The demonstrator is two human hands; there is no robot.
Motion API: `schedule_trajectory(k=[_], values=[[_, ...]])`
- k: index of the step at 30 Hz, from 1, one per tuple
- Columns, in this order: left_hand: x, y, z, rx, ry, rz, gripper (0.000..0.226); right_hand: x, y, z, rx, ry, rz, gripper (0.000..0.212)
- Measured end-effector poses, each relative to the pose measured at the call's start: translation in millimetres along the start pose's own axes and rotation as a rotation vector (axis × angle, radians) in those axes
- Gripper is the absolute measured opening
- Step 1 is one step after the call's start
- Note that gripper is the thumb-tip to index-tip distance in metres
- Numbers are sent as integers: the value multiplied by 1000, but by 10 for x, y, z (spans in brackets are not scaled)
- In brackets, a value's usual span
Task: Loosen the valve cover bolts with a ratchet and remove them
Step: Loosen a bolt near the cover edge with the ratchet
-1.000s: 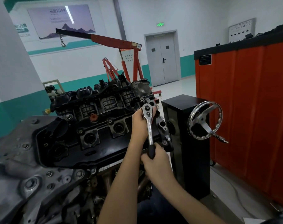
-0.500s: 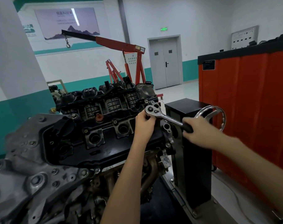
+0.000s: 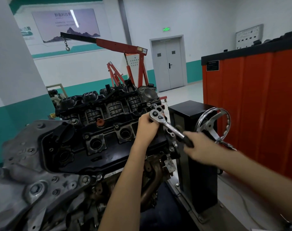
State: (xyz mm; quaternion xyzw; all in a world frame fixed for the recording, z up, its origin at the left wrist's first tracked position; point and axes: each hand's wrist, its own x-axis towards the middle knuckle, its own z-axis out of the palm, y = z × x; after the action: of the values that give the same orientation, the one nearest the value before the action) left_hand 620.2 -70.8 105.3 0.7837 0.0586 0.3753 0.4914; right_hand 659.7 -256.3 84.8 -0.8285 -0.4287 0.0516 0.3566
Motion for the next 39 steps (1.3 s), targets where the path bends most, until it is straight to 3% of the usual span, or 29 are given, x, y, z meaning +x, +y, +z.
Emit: schedule_trajectory(k=[3, 5, 8, 12, 16, 20, 23, 27, 29, 33, 35, 39], values=[[-17, 8, -11, 43, -1, 22, 26, 279, 42, -564, -428, 11, -109, 12], [-39, -3, 10, 36, 36, 22, 25, 311, 37, -595, -456, 55, -121, 8], [-68, -43, 72, 4, 89, 40, 24, 22, 63, -102, -115, 141, -45, 27], [-50, -79, 139, -85, 127, 59, 45, -220, -306, 822, 442, 291, 51, 12], [-41, -84, 114, -81, 111, 56, 49, -152, -594, 1119, 631, 322, 85, 20], [12, -56, 32, -2, 45, 29, 47, -154, -164, 526, 301, 123, 18, 18], [28, 22, 46, 73, -10, 46, 19, 56, 87, -268, -116, -24, -71, 31], [-25, -7, 42, 37, 71, 23, 31, 408, 40, -662, -489, 41, -140, 25], [-48, -41, 31, 27, 83, 2, 30, 303, 70, -424, -407, 134, -94, 19], [-32, -94, 105, 3, 94, 37, 17, -217, -119, 524, 294, 245, 45, 22], [-23, -102, 135, -12, 108, 53, 24, -226, -382, 927, 517, 335, 81, 20], [-28, -83, 100, -29, 97, 38, 42, -132, -582, 1119, 602, 335, 91, 23]])
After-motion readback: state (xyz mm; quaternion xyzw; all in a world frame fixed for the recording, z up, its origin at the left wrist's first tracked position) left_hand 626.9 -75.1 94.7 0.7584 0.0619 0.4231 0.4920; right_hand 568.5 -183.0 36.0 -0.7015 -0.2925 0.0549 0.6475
